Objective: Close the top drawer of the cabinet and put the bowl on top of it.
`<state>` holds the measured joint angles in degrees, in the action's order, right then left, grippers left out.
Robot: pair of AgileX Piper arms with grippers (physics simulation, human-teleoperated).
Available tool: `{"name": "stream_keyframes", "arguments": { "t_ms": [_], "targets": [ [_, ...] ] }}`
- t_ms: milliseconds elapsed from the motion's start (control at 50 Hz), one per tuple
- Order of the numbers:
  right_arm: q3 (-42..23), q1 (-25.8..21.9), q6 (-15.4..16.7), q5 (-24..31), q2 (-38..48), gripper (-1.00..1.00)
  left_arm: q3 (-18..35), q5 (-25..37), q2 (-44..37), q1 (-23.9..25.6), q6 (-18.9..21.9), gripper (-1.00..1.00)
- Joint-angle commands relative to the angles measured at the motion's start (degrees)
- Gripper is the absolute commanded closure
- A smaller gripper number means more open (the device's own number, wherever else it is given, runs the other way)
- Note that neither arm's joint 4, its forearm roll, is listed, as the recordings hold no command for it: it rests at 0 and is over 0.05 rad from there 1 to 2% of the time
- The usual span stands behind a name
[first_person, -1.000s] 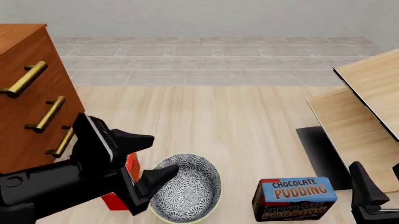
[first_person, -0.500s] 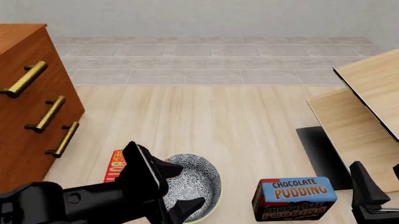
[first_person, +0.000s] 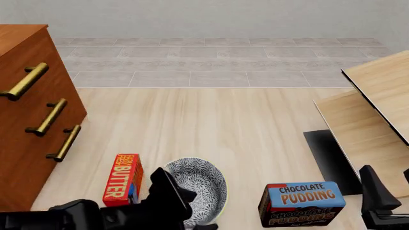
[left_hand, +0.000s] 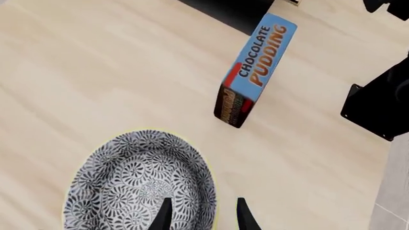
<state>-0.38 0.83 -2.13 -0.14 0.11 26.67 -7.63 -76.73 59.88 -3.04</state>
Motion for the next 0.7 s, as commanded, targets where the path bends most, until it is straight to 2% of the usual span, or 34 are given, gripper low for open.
{"name": "stream_keyframes", "arguments": {
  "t_ms": [20, 700],
  "targets": [
    [-0.04, 0.12, -0.25, -0.16, -0.04, -1.0, -1.03, -3.34, -4.19, 0.31, -0.98, -1.0],
    [-0.06, 0.3, -0.72, -0.31, -0.04, -1.0, -2.38, -8.45, -10.35, 1.46, -3.59, -1.0]
  ]
}}
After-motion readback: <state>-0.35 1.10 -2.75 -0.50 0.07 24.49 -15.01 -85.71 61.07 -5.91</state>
